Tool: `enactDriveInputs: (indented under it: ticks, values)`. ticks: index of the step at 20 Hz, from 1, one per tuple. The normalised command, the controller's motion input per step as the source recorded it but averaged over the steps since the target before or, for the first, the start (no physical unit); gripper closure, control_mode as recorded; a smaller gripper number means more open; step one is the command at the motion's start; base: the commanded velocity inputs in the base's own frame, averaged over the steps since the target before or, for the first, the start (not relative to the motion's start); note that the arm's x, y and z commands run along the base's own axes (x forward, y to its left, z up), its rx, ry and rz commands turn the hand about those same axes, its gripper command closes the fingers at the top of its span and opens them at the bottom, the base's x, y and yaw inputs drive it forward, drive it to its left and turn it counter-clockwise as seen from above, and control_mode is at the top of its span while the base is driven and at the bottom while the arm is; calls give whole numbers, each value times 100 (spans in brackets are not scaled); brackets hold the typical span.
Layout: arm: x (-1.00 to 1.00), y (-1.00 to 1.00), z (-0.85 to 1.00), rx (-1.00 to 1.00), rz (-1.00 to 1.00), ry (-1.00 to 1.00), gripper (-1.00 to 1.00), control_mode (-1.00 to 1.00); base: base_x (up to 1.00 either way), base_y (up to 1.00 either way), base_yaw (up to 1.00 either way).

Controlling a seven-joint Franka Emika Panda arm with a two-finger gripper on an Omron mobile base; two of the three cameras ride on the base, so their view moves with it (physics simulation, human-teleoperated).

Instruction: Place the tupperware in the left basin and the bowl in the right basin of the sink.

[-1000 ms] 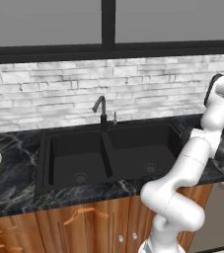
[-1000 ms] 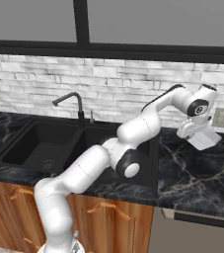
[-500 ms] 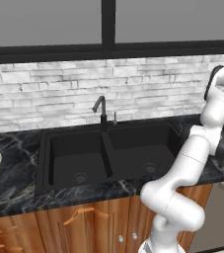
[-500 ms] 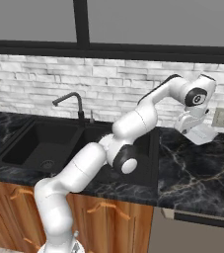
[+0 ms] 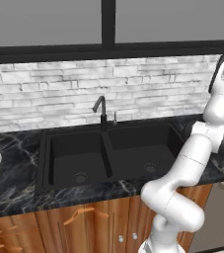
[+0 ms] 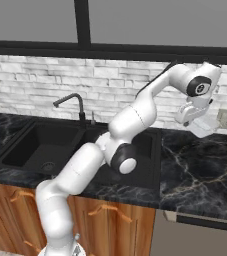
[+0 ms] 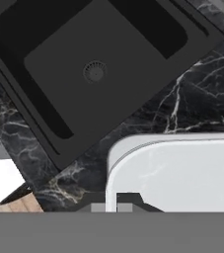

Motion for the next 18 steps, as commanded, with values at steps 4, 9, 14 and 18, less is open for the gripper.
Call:
enactDriveInputs:
  ticks: [4, 9, 14, 18]
  values:
    - [-26, 16, 24, -4, 2, -10, 100, -100, 0, 0, 0]
    - [-17, 36, -8, -10, 5, 0, 100, -100, 0, 0, 0]
    - [-6, 42, -18, -12, 8, 2, 100, -100, 0, 0, 0]
    - [-36, 45, -23, -11, 12, 3, 100, -100, 0, 0, 0]
